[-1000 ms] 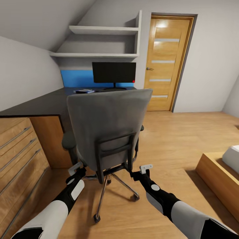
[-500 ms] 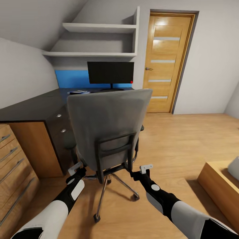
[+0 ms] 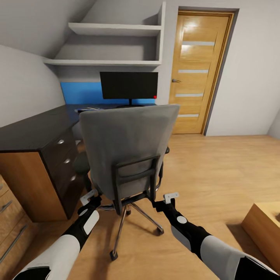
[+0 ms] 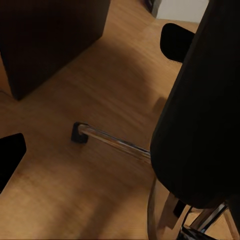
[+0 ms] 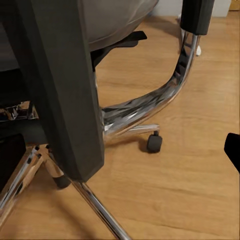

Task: In the bedroom, organize the workspace by keeping the computer under the desk, ensuring the monitor is on the desk, placing the keyboard on the desk next to the monitor, placing the mouse on the desk next to the keyboard, moving the folder from the swivel chair onto the desk next to the mouse, stacking the notebook on top of the folder with the pen on top of the notebook, and positioning the swivel chair next to the desk.

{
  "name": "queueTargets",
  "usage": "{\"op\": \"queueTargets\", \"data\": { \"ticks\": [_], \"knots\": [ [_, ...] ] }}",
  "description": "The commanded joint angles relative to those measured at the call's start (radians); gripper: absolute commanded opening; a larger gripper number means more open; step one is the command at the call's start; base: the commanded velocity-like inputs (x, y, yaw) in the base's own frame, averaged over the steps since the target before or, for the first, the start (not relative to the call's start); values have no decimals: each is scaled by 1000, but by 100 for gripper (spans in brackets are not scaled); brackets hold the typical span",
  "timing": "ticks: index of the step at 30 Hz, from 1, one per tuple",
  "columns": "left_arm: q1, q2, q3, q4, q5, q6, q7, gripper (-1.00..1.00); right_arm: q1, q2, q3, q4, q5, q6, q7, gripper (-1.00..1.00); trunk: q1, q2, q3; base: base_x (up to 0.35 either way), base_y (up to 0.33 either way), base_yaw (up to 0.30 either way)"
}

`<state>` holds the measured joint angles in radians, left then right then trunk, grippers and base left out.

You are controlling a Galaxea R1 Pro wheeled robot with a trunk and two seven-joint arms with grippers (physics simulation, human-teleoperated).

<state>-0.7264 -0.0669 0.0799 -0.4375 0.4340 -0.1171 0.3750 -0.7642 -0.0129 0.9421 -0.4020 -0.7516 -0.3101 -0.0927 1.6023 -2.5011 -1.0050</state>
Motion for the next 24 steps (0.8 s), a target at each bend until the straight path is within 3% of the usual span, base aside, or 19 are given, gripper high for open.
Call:
{"op": "queueTargets", "data": {
  "ticks": [1, 24],
  "knots": [
    [-1, -1, 1, -1, 8, -6, -2, 100, -1, -1, 7, -2, -6, -3, -7, 100, 0, 0, -1, 334, 97, 0],
    [-1, 0, 1, 0, 9, -4, -2, 100, -1, -2, 6, -1, -6, -3, -6, 100, 0, 0, -1, 334, 19, 0]
  ]
}}
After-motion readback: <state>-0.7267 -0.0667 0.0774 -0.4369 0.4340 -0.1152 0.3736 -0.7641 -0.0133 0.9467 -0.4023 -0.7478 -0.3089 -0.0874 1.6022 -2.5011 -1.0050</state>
